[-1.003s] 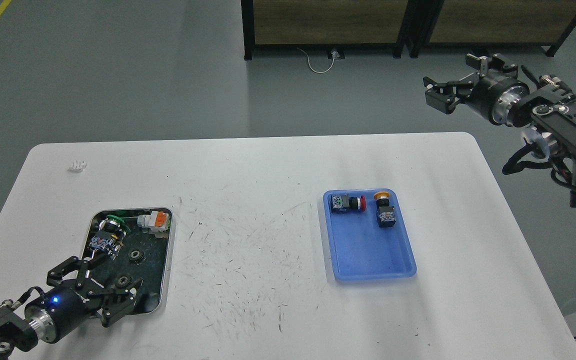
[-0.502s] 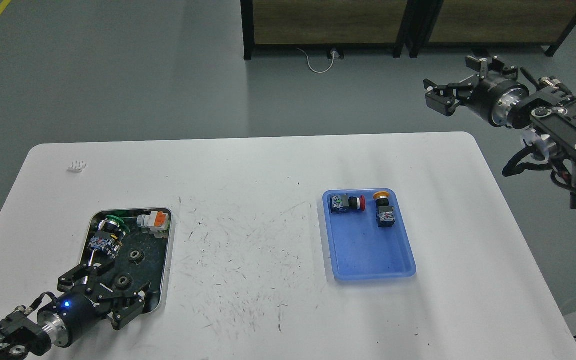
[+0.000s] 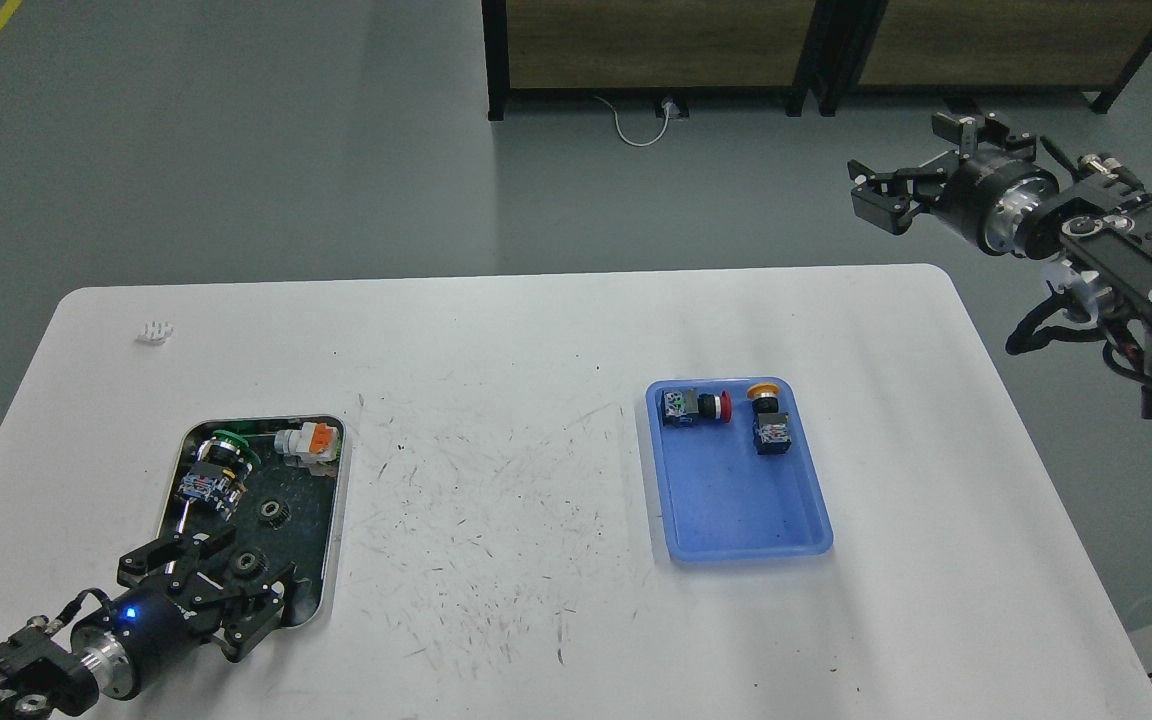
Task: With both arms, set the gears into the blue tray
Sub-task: 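Reach the left gripper into the metal tray and grasp a black ring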
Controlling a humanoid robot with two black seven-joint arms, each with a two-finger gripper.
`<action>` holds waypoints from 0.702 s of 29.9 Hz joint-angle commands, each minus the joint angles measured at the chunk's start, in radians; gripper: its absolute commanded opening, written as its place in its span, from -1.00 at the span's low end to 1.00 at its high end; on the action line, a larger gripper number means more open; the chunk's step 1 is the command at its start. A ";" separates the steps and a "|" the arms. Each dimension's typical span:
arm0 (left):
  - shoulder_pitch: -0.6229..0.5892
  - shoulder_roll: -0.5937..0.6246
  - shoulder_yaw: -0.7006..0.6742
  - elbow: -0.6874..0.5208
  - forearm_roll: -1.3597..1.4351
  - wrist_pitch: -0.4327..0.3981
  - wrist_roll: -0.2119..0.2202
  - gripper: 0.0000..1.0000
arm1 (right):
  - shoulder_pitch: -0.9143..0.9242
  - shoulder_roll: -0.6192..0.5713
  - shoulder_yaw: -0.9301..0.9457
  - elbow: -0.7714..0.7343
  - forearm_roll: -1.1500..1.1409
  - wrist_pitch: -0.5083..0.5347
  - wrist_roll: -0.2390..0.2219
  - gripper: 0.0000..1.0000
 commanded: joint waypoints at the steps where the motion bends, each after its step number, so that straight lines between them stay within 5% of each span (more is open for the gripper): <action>1: 0.003 0.003 0.000 0.001 0.000 0.000 0.000 0.42 | -0.001 0.003 0.000 0.000 0.000 0.000 0.000 1.00; 21: -0.011 0.006 0.029 0.004 0.000 -0.003 0.014 -0.05 | -0.004 0.005 0.000 -0.001 0.000 -0.002 0.000 1.00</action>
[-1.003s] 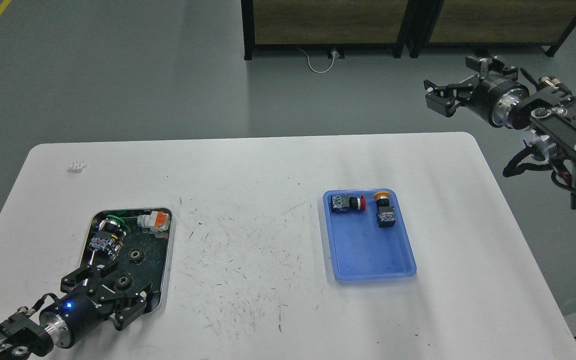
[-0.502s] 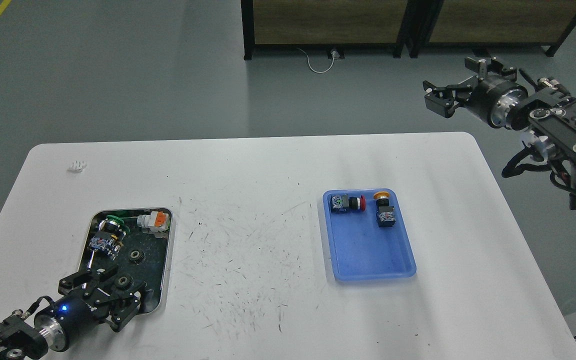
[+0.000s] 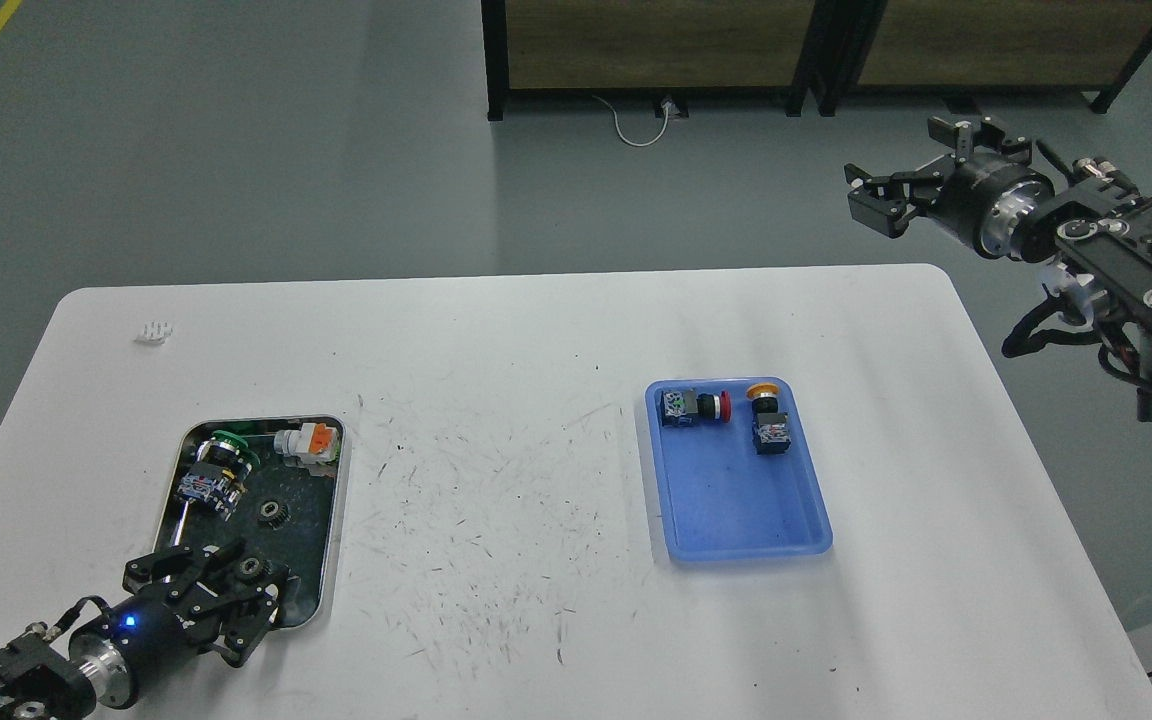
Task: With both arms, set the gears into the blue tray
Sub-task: 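Reach the left gripper into the metal tray and grasp a black ring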
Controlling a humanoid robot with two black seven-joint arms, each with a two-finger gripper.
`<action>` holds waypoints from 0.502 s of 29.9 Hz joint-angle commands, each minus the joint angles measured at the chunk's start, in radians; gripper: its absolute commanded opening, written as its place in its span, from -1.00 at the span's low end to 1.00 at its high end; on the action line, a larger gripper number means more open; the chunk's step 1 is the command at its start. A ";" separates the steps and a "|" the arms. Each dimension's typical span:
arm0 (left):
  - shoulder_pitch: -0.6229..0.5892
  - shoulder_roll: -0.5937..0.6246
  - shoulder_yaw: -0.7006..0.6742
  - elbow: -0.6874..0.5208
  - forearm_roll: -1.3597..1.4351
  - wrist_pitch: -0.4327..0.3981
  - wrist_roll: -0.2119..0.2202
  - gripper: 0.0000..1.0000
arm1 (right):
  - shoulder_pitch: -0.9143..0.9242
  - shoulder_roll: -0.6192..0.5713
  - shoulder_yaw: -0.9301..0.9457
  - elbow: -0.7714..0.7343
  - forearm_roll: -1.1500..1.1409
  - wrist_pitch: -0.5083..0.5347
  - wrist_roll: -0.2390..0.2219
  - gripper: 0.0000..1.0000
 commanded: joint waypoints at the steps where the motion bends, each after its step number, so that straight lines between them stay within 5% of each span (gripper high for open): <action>1: -0.002 0.001 0.001 -0.001 -0.001 -0.001 0.006 -0.08 | 0.000 0.000 0.000 0.000 0.000 0.000 0.000 1.00; 6: -0.003 0.003 0.002 -0.001 -0.001 -0.014 0.012 -0.34 | 0.000 0.000 0.000 0.000 0.000 0.000 0.000 1.00; 15: -0.045 0.039 -0.009 -0.018 -0.003 -0.019 0.012 -0.35 | -0.001 0.000 0.003 -0.003 -0.001 -0.006 0.000 1.00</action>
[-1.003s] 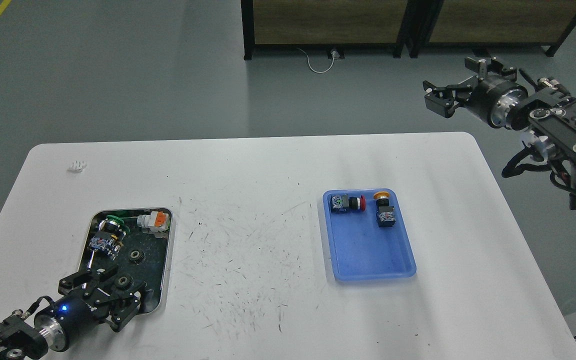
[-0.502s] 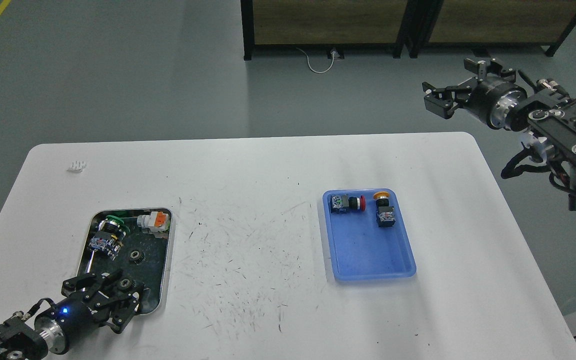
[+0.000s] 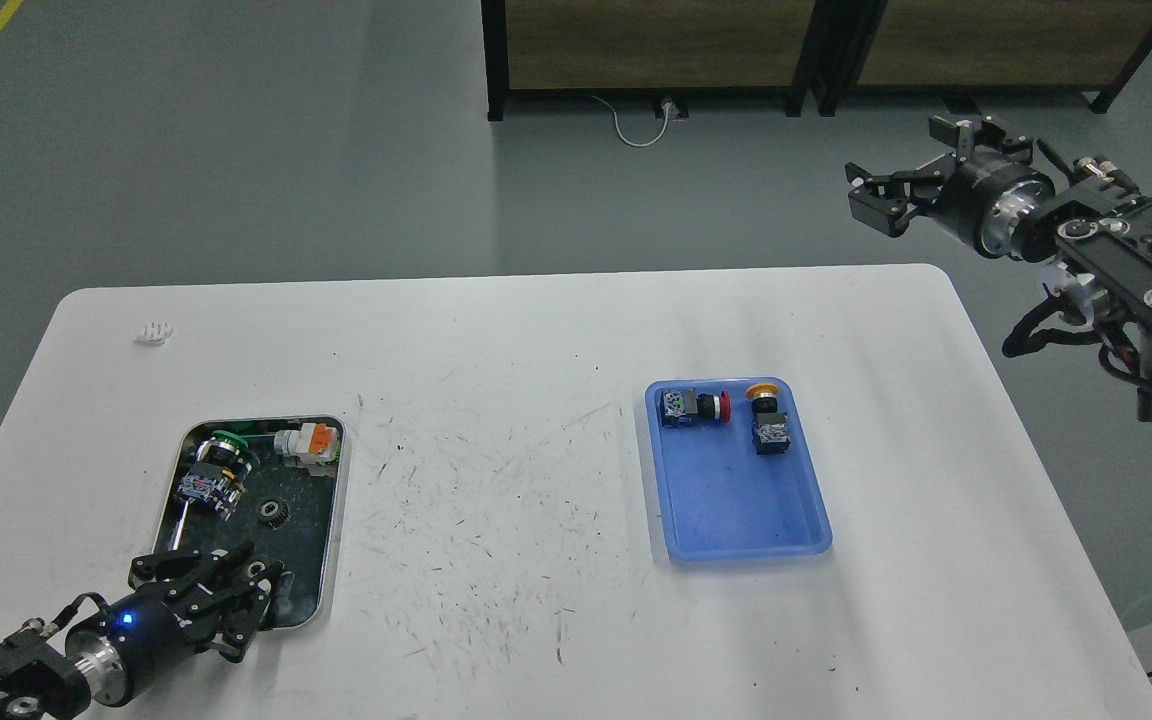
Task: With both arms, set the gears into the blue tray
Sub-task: 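Reach the left gripper into the metal tray and grasp a black ring, then carry the black ring with the left gripper and set it on the table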
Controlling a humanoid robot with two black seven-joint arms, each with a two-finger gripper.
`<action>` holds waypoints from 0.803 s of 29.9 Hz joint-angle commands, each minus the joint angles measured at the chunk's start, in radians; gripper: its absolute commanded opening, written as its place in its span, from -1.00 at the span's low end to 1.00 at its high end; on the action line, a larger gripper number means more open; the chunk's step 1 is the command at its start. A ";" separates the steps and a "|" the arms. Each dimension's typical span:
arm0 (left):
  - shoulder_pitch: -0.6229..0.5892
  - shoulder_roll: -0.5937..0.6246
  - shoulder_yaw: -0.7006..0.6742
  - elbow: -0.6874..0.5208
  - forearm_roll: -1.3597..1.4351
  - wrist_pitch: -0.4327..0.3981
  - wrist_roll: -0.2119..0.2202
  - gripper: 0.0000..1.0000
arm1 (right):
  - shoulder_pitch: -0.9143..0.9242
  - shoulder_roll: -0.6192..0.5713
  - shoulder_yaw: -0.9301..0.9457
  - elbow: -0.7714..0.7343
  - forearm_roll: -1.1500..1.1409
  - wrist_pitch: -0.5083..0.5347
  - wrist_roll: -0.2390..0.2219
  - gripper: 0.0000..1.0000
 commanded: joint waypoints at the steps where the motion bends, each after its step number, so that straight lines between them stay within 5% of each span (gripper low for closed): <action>1: -0.038 0.017 -0.007 -0.003 -0.002 -0.010 0.001 -0.35 | -0.001 0.000 0.000 -0.001 0.001 -0.003 0.000 1.00; 15: -0.239 0.042 0.106 -0.190 0.047 -0.032 0.089 -0.35 | -0.006 -0.014 -0.001 -0.004 0.001 -0.004 0.000 1.00; 24: -0.370 -0.206 0.275 -0.146 0.060 -0.019 0.115 -0.34 | -0.035 -0.022 0.003 -0.007 -0.001 -0.004 0.001 1.00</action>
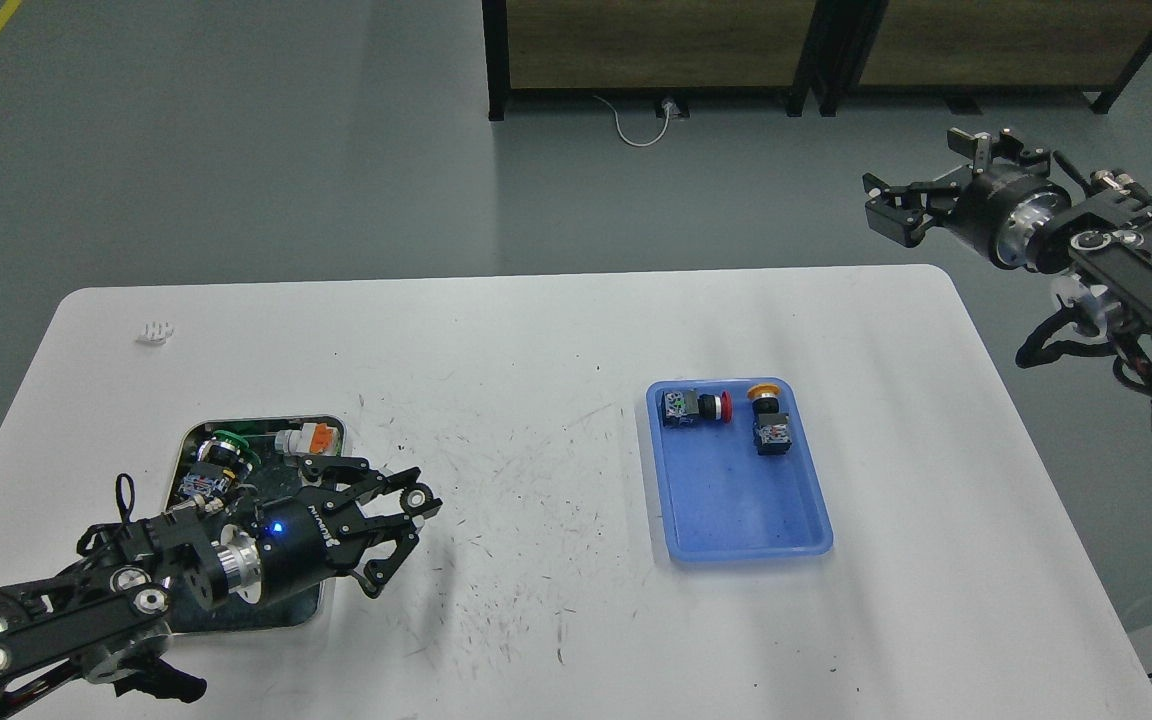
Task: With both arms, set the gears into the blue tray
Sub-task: 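Carry the black ring with the left gripper and set it on the table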
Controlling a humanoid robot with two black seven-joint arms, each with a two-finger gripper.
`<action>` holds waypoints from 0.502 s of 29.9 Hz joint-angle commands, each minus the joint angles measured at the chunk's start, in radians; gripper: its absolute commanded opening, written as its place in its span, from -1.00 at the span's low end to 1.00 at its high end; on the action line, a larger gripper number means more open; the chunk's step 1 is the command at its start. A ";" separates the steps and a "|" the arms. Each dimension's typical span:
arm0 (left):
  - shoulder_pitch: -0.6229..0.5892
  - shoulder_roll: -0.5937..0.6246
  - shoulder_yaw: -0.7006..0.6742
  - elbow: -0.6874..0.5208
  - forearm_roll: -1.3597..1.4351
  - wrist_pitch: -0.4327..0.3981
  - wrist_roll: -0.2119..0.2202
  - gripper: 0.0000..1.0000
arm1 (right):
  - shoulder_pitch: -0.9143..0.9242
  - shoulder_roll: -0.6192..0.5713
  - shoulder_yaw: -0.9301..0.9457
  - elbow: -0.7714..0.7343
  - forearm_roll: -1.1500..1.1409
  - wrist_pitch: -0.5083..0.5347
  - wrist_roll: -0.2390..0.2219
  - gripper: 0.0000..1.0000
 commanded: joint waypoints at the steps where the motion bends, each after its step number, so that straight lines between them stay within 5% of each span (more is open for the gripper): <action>1: -0.026 -0.103 0.042 0.057 0.003 0.002 0.008 -0.34 | -0.010 -0.001 0.001 0.000 0.000 0.000 0.001 1.00; 15: -0.041 -0.373 0.140 0.288 0.008 0.011 0.034 -0.33 | -0.030 0.008 -0.003 0.000 -0.017 -0.001 0.001 1.00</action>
